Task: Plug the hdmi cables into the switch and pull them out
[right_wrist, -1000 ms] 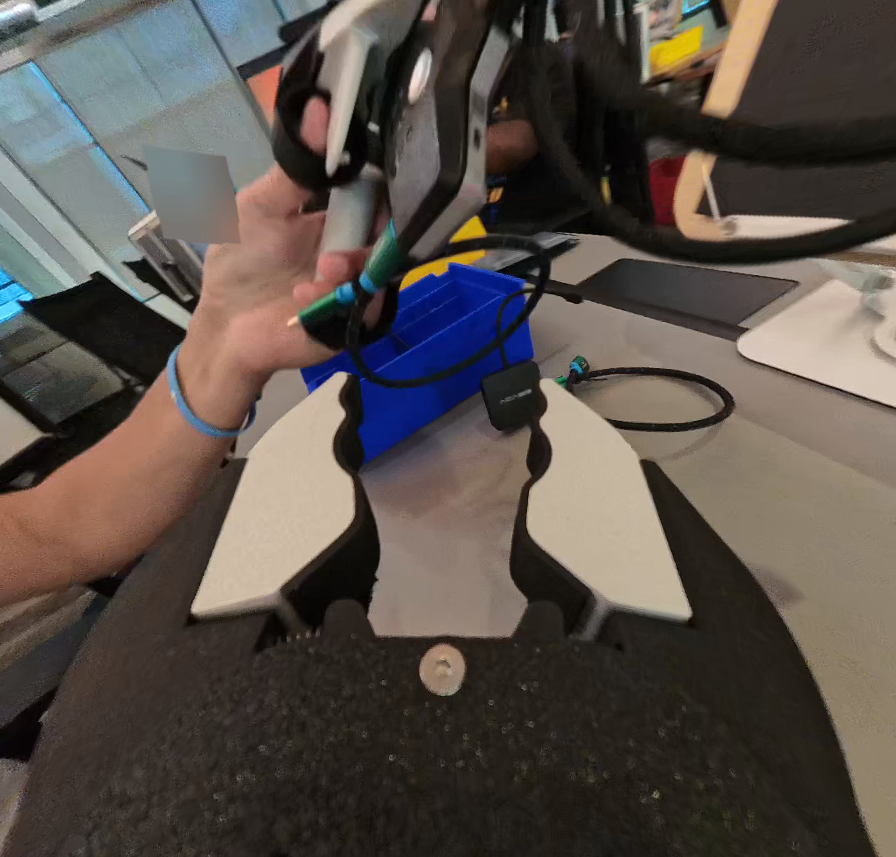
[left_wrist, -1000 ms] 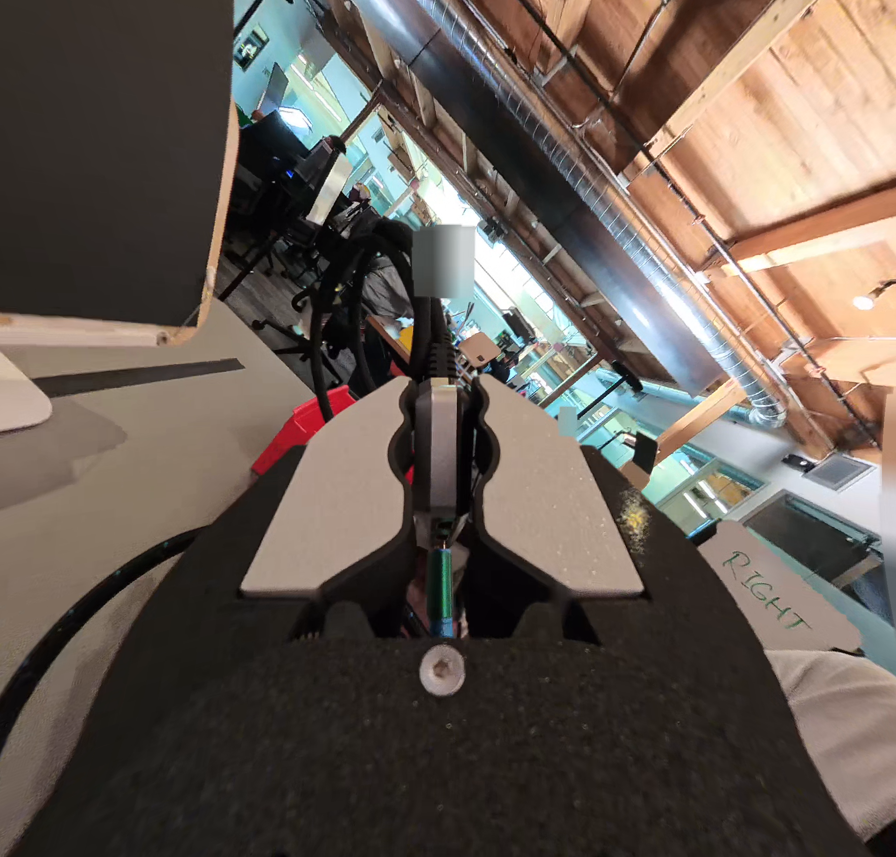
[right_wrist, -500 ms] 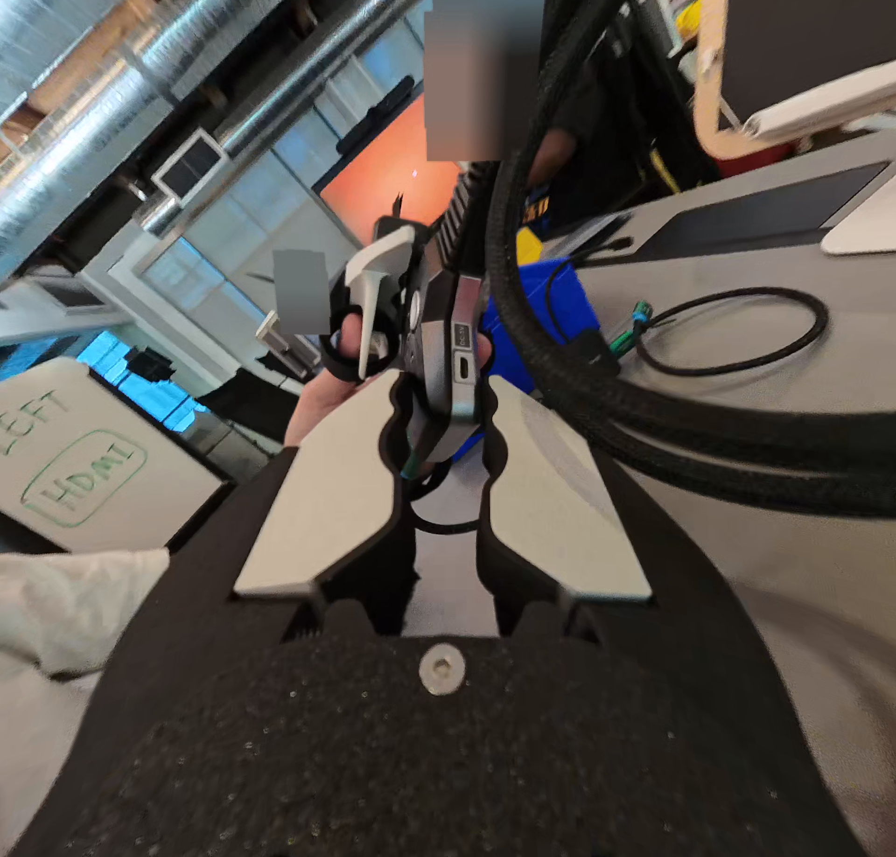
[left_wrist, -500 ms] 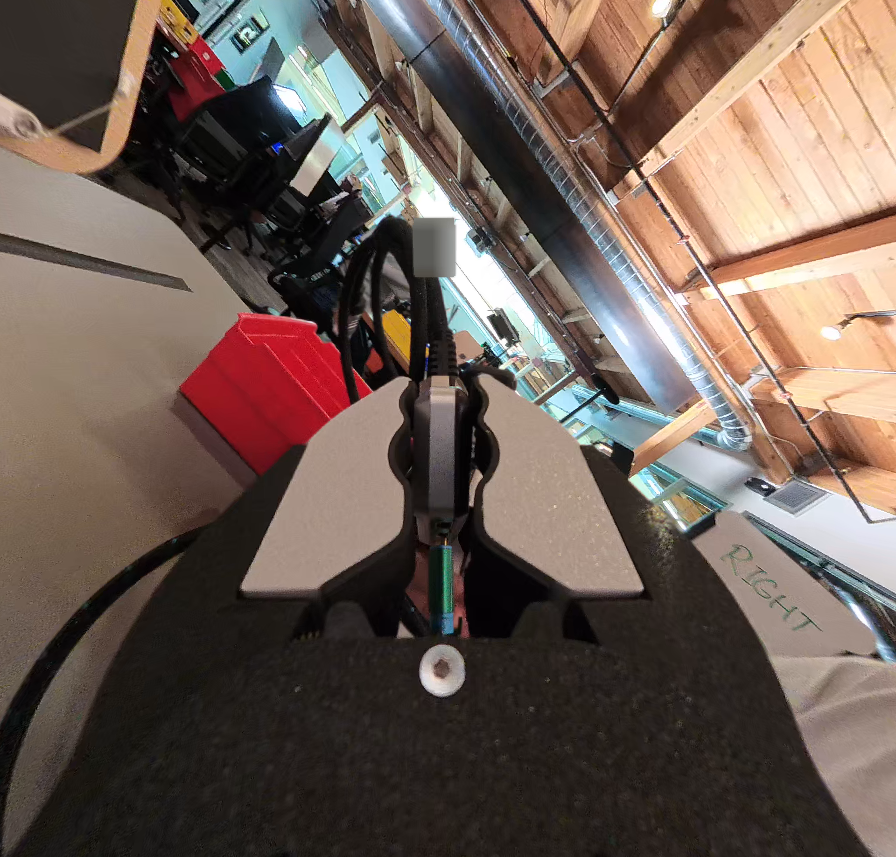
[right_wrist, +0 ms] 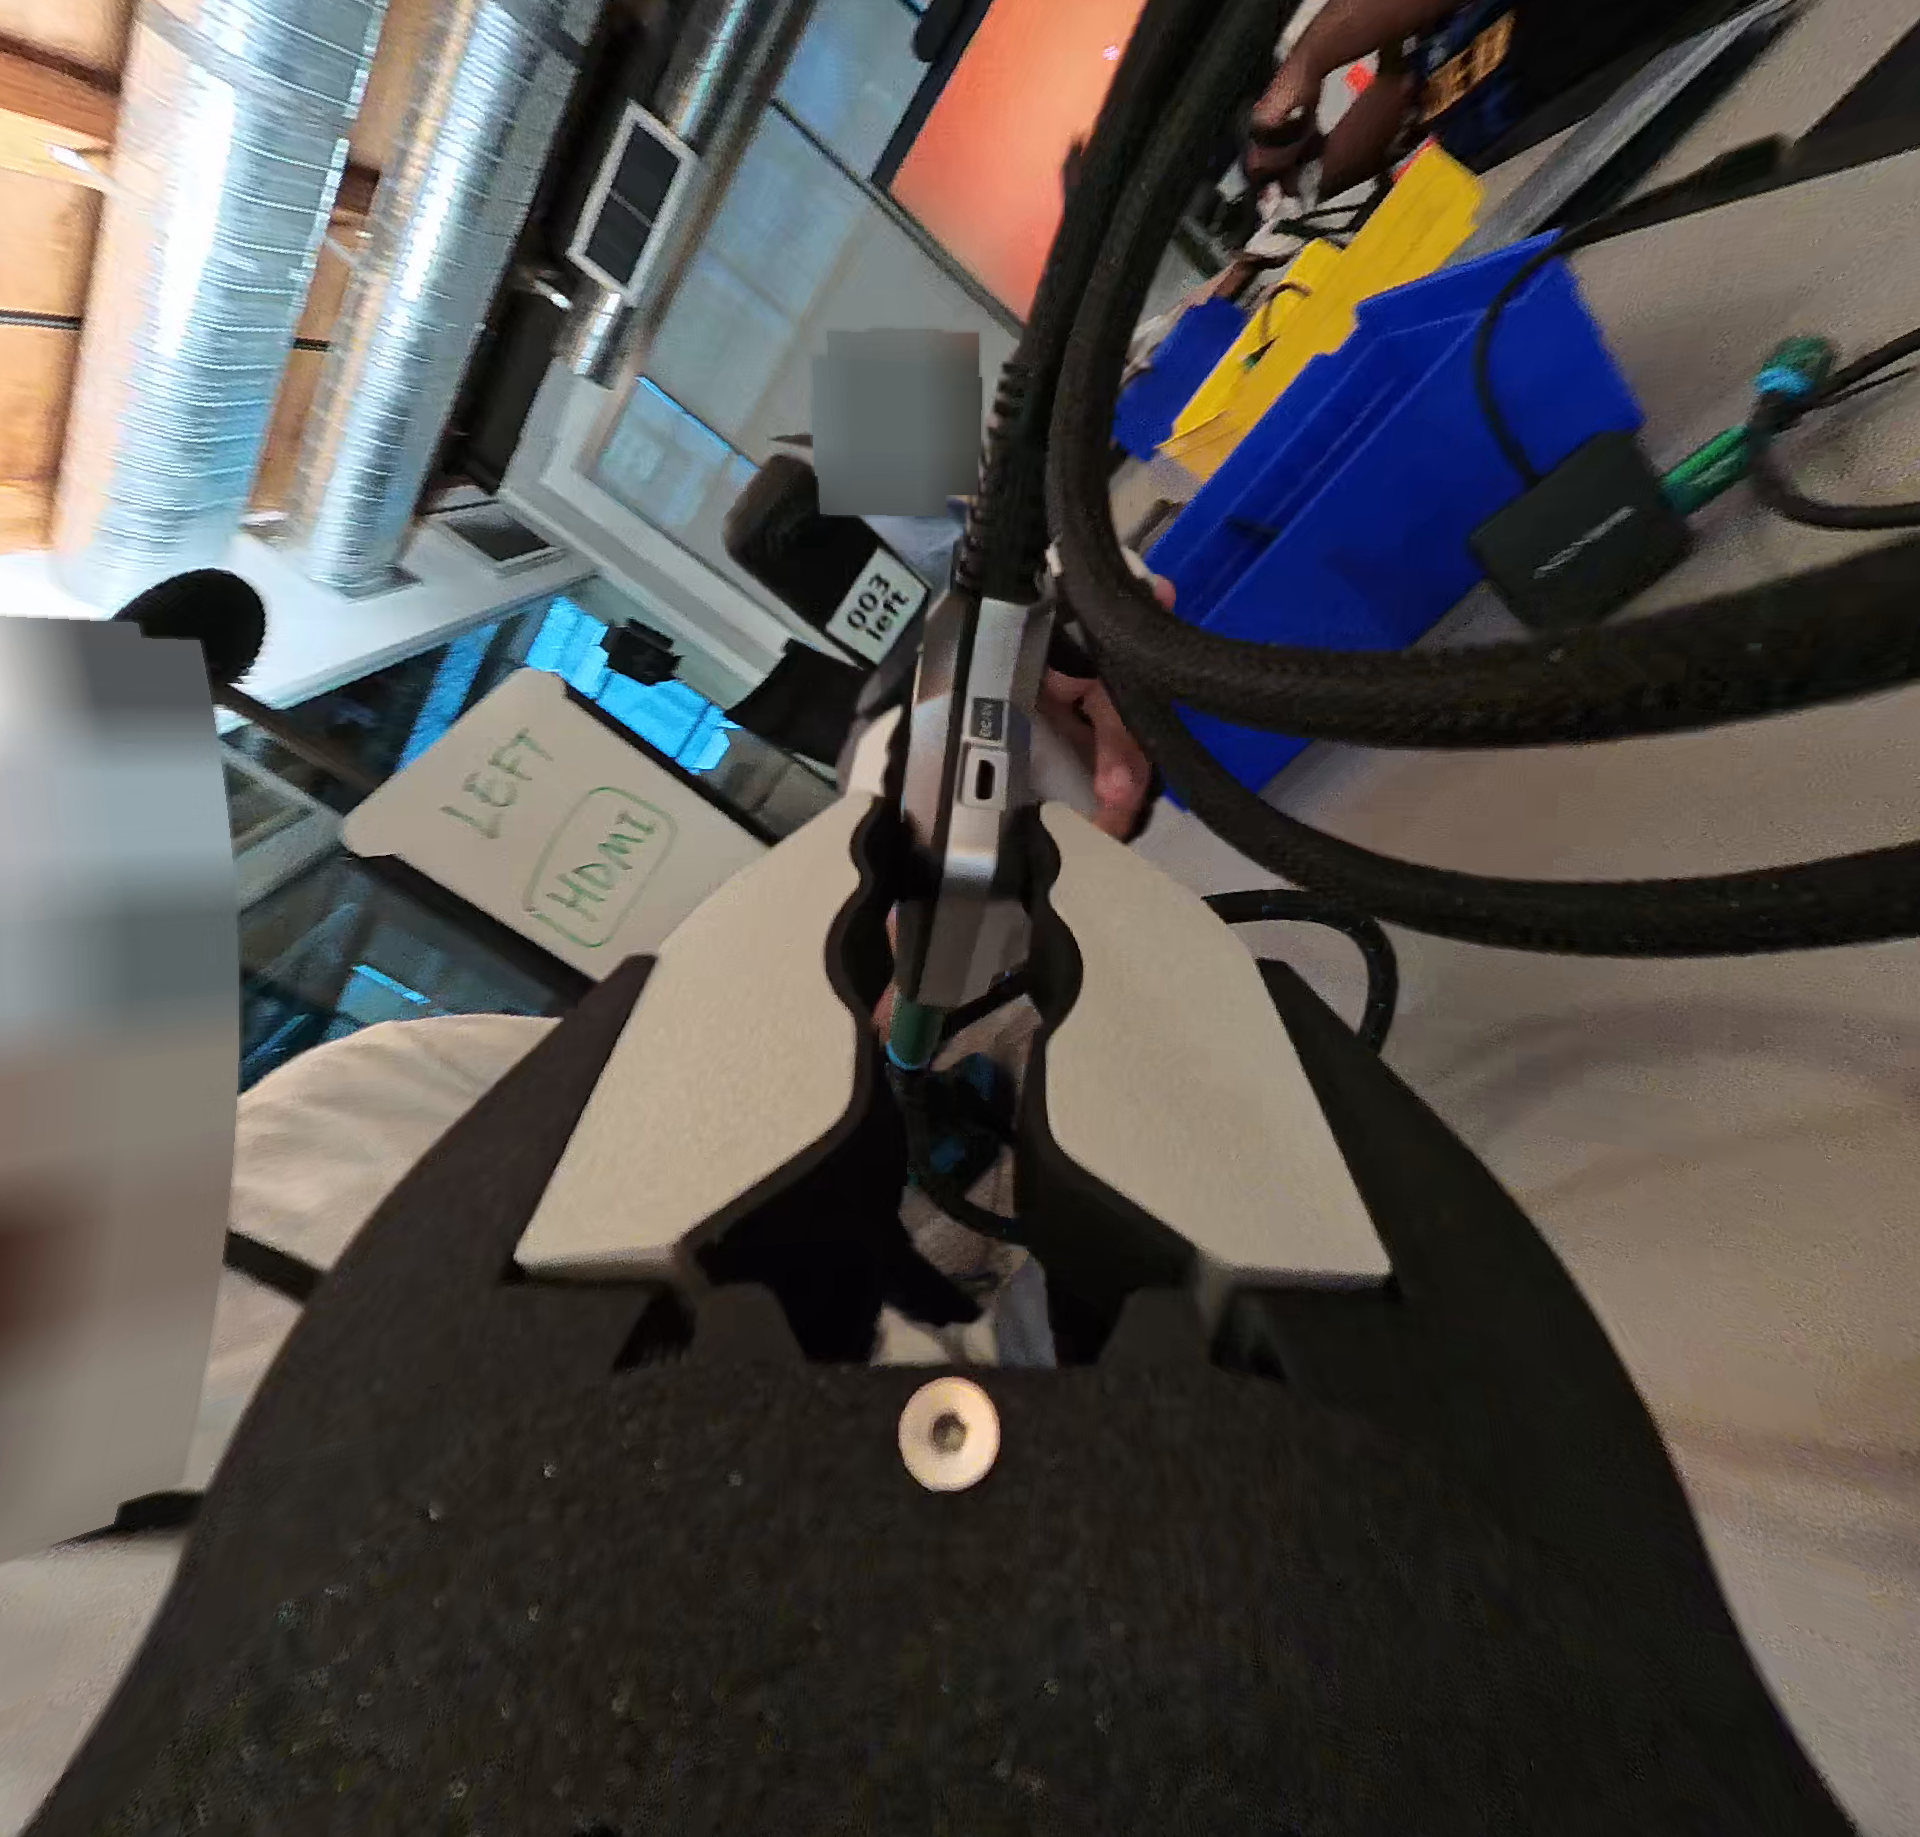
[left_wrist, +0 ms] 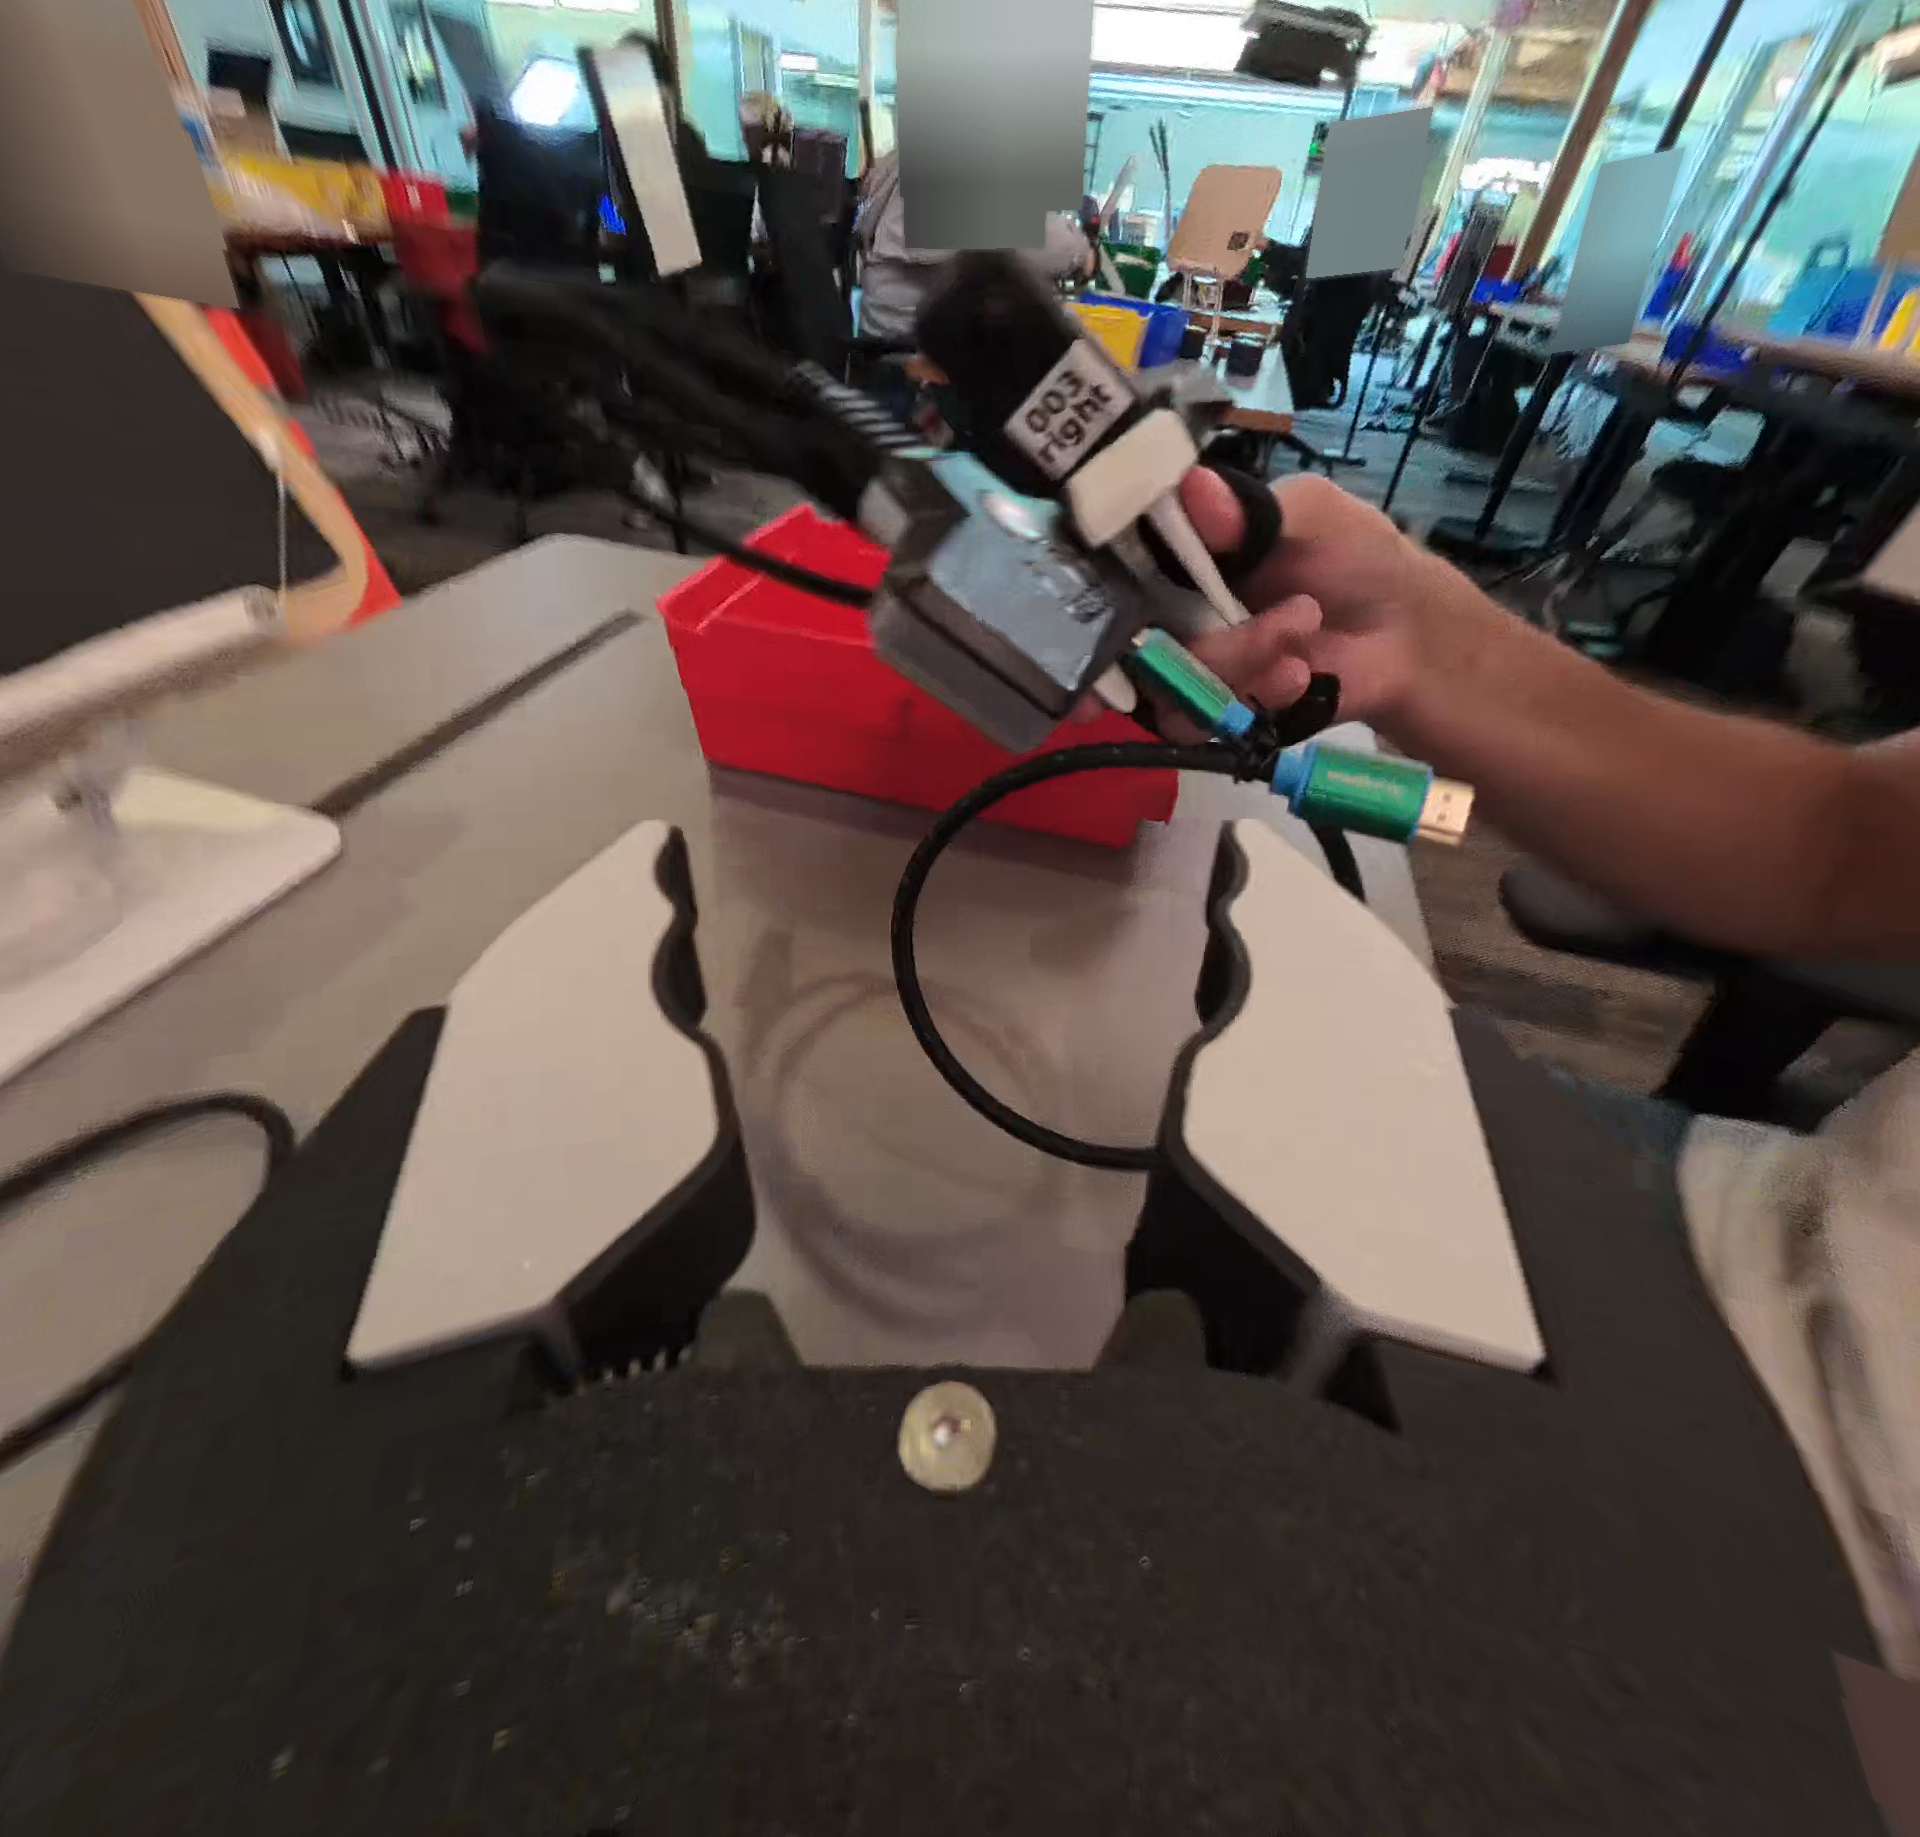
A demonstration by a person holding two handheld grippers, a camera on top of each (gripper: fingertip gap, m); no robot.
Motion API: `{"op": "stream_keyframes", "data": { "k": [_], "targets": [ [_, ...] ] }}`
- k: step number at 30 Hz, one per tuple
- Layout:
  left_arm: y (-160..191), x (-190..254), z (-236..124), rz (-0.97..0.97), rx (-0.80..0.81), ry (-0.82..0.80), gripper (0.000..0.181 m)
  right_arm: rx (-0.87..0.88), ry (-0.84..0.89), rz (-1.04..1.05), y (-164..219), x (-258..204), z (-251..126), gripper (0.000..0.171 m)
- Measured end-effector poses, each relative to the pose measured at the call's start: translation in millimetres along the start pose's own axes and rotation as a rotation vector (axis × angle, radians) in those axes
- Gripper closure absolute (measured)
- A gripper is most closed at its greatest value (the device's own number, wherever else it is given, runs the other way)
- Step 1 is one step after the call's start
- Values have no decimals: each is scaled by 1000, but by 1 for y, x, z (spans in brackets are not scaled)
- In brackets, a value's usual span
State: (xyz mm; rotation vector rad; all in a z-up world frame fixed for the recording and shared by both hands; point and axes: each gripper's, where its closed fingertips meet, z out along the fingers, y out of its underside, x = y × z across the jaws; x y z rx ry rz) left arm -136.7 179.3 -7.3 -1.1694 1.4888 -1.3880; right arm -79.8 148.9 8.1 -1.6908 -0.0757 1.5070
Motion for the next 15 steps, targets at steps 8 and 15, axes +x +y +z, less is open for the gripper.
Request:
{"op": "stream_keyframes", "data": {
  "k": [8, 15],
  "targets": [
    [-4, 28, 22, 300, -14, 3, 100, -141, -145, 108, 26, -13, 19, 149],
    [12, 14, 33, 272, -129, -39, 115, -156, -104, 173, 31, 8, 20, 149]
  ]
}}
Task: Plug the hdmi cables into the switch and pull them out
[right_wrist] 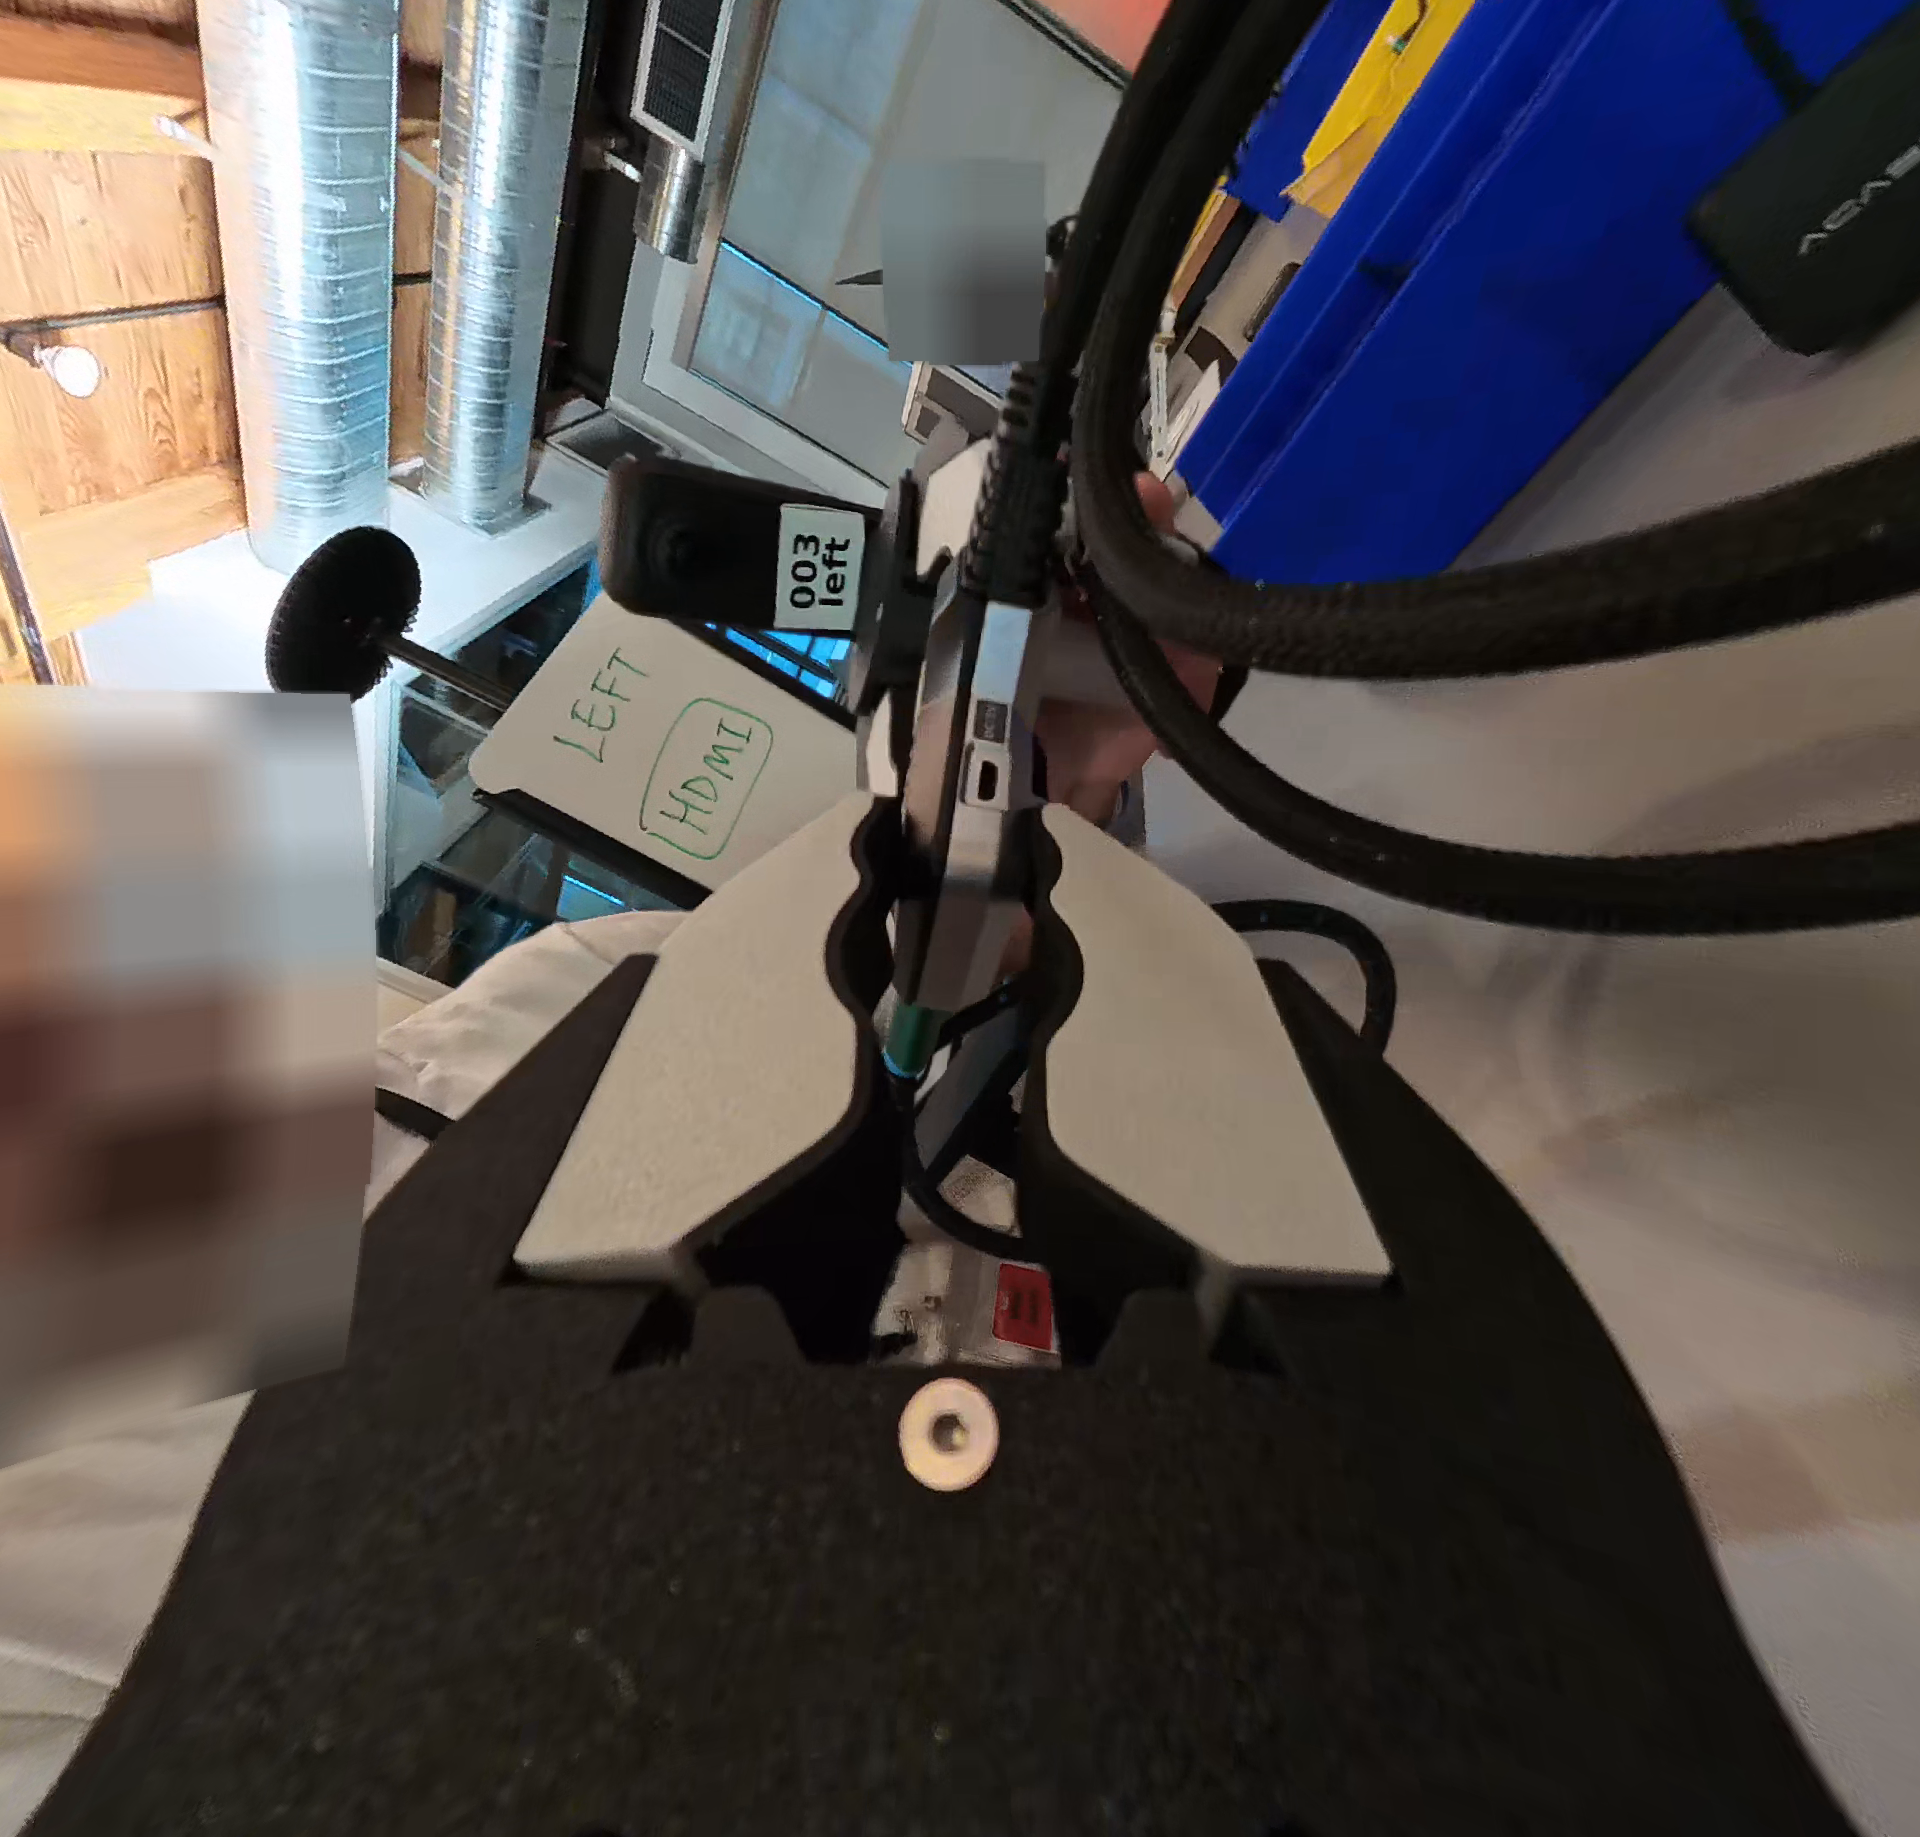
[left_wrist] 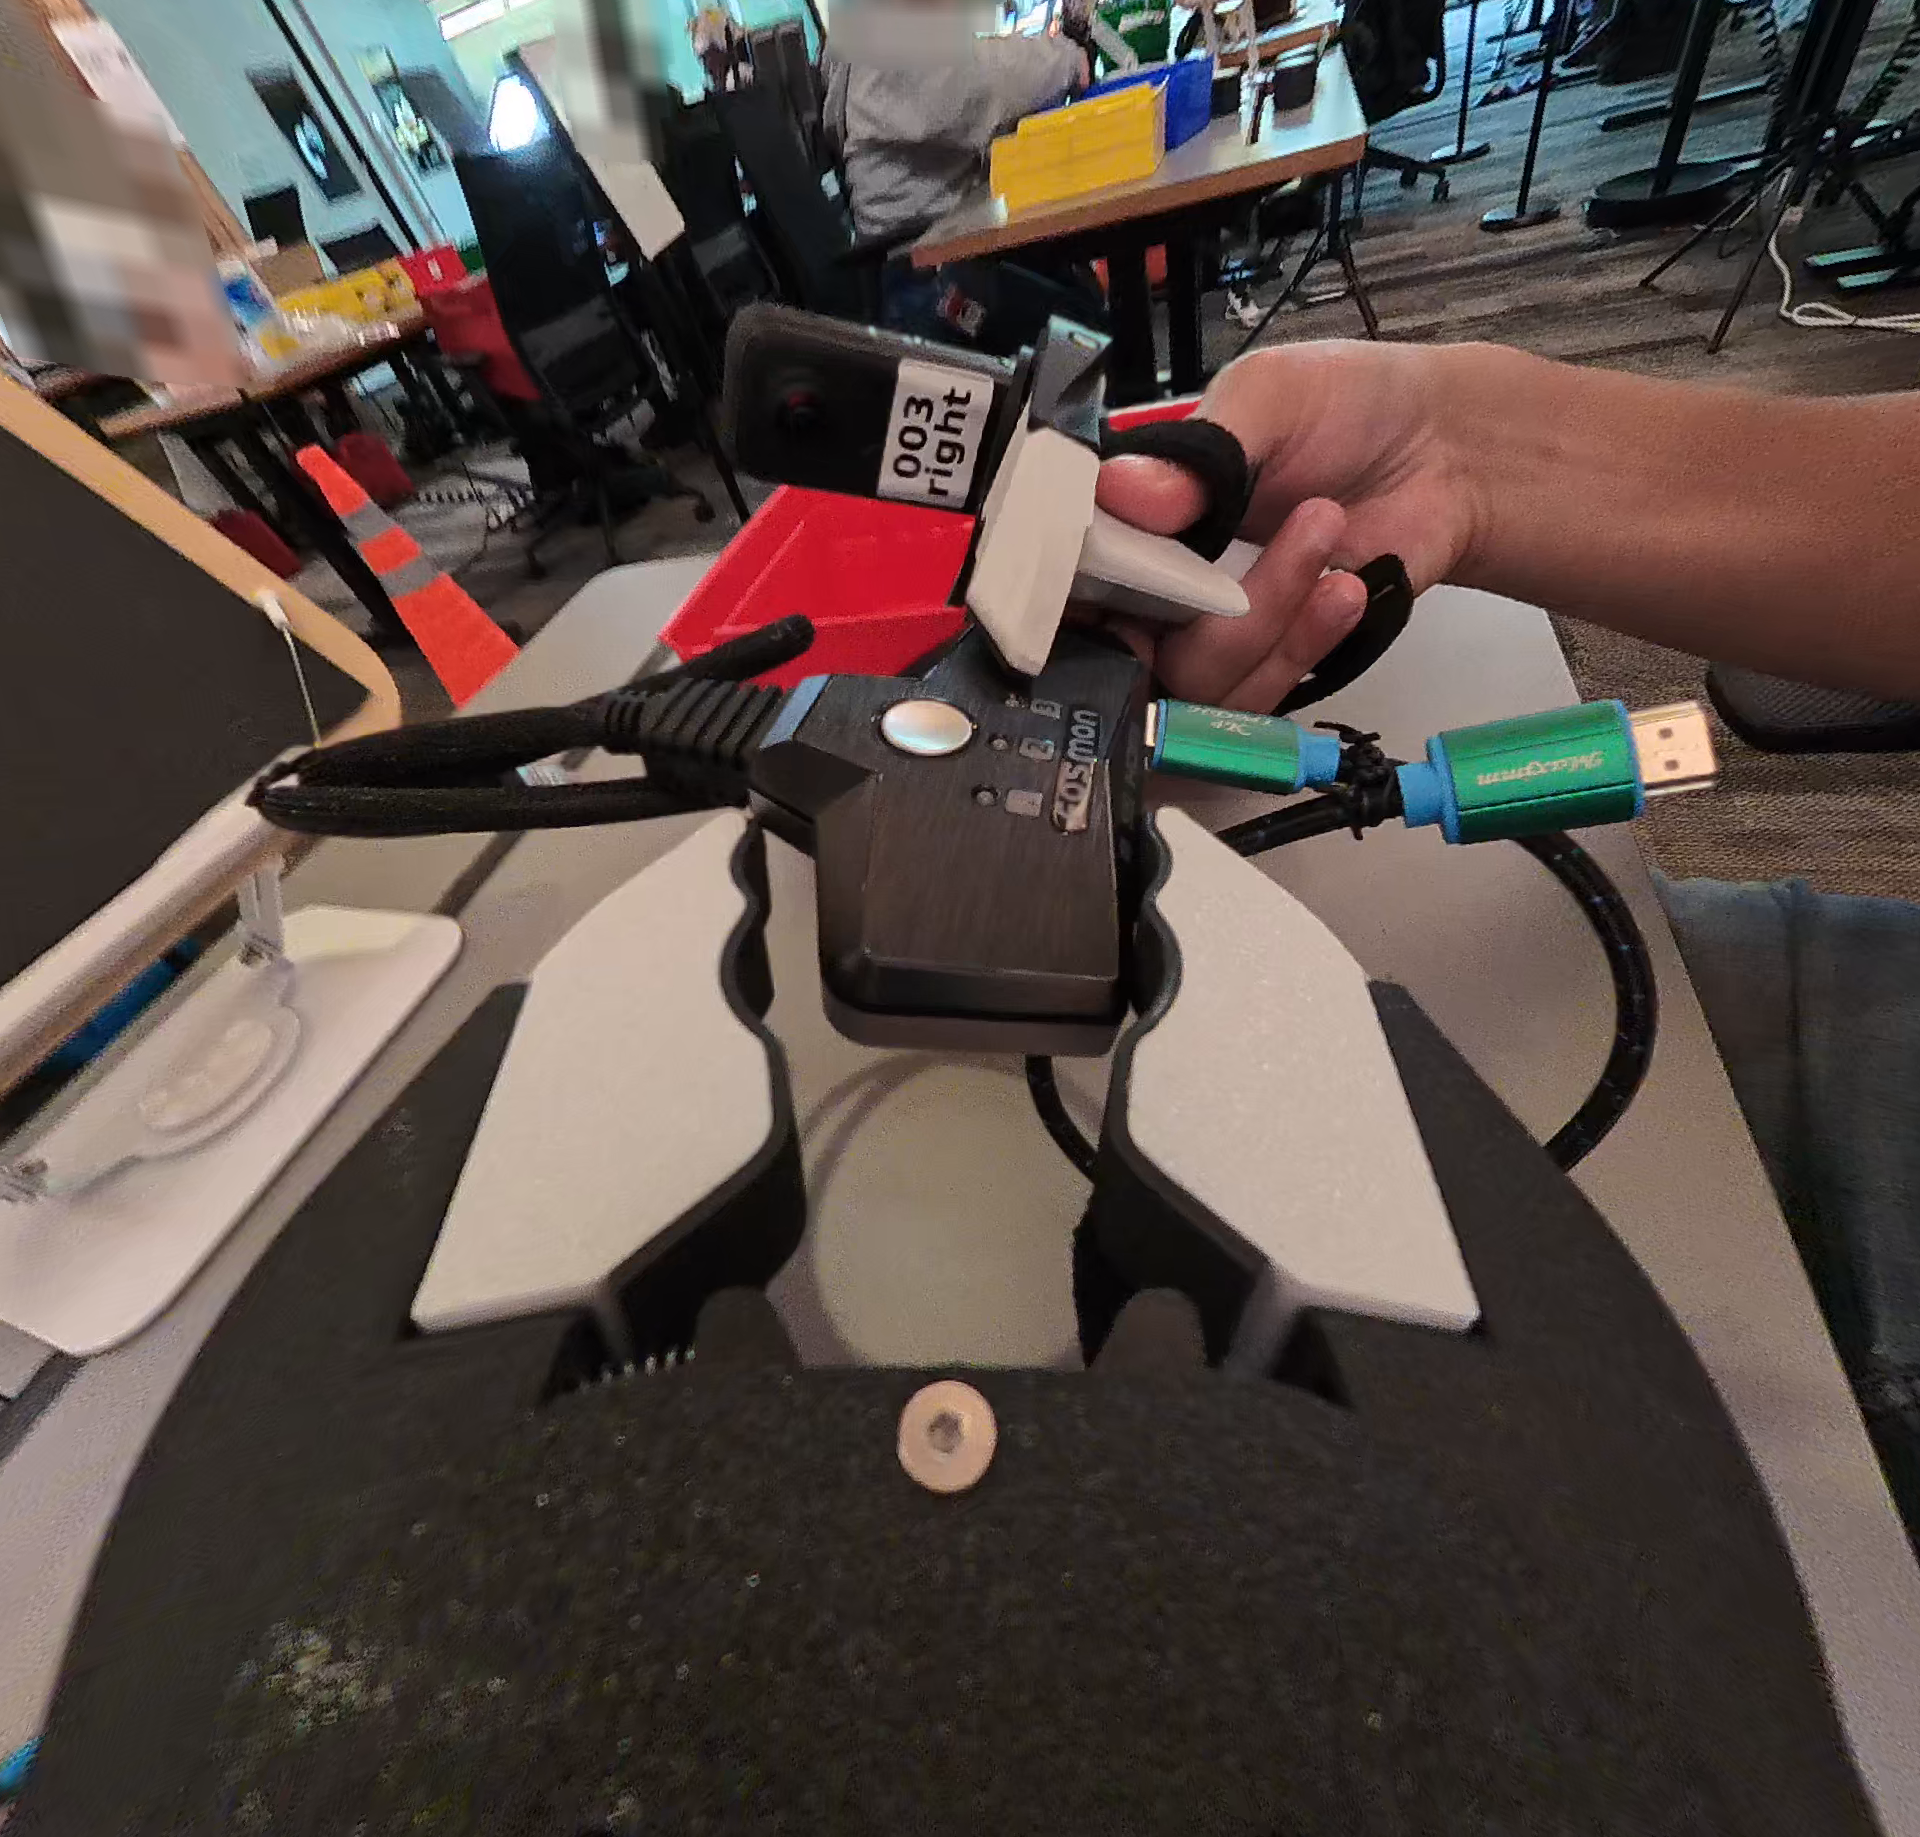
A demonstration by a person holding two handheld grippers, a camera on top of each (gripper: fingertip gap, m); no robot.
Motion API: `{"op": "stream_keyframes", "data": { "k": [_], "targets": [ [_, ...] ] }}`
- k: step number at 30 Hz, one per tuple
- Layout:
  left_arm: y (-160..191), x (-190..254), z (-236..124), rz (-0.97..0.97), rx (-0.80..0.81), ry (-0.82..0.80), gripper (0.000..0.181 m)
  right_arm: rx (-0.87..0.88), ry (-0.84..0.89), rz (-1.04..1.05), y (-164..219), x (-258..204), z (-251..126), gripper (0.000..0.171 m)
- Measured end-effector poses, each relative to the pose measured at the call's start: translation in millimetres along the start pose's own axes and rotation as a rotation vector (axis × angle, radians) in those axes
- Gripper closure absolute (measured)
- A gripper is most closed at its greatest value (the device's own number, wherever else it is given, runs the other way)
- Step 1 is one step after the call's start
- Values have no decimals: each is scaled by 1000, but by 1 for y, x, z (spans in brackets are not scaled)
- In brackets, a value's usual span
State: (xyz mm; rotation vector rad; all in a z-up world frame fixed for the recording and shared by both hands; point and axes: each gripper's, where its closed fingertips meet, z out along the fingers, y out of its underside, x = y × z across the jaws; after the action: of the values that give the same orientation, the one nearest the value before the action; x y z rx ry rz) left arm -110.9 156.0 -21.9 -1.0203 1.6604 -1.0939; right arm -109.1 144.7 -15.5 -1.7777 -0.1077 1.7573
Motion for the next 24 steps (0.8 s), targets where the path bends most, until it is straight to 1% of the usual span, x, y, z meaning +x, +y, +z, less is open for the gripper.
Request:
{"op": "stream_keyframes", "data": {
  "k": [1, 2, 7, 12, 14, 16, 19, 21, 22, 24],
  "targets": [
    [4, -2, 2, -24, -19, -8, 117, 5, 4, 12, -1, 4, -2, 149],
    [7, -3, 3, -46, -33, -21, 123, 13, 15, 18, -2, 8, -4, 149],
    [15, -7, 8, -115, -21, -104, 123, 51, 69, 2, -8, 18, -6, 147],
    [24, -29, -3, -218, -16, -225, 123, 45, 186, -113, -11, 19, -11, 133],
    [34, -45, -11, -287, -29, -299, 123, 33, 269, -205, -14, 16, -16, 129],
    [47, -58, -18, -349, -63, -387, 123, -12, 415, -334, -13, 18, -17, 123],
    [58, -70, -27, -380, -104, -496, 123, -103, 600, -557, -7, 23, -6, 110],
    [58, -76, -34, -370, -110, -566, 123, -56, 668, -710, -15, 18, 3, 112],
    [58, -80, -39, -374, -108, -599, 123, -30, 691, -755, -19, 16, 6, 113],
    [55, -84, -47, -400, -80, -640, 123, 0, 753, -776, -22, 23, 9, 112]
  ]
}}
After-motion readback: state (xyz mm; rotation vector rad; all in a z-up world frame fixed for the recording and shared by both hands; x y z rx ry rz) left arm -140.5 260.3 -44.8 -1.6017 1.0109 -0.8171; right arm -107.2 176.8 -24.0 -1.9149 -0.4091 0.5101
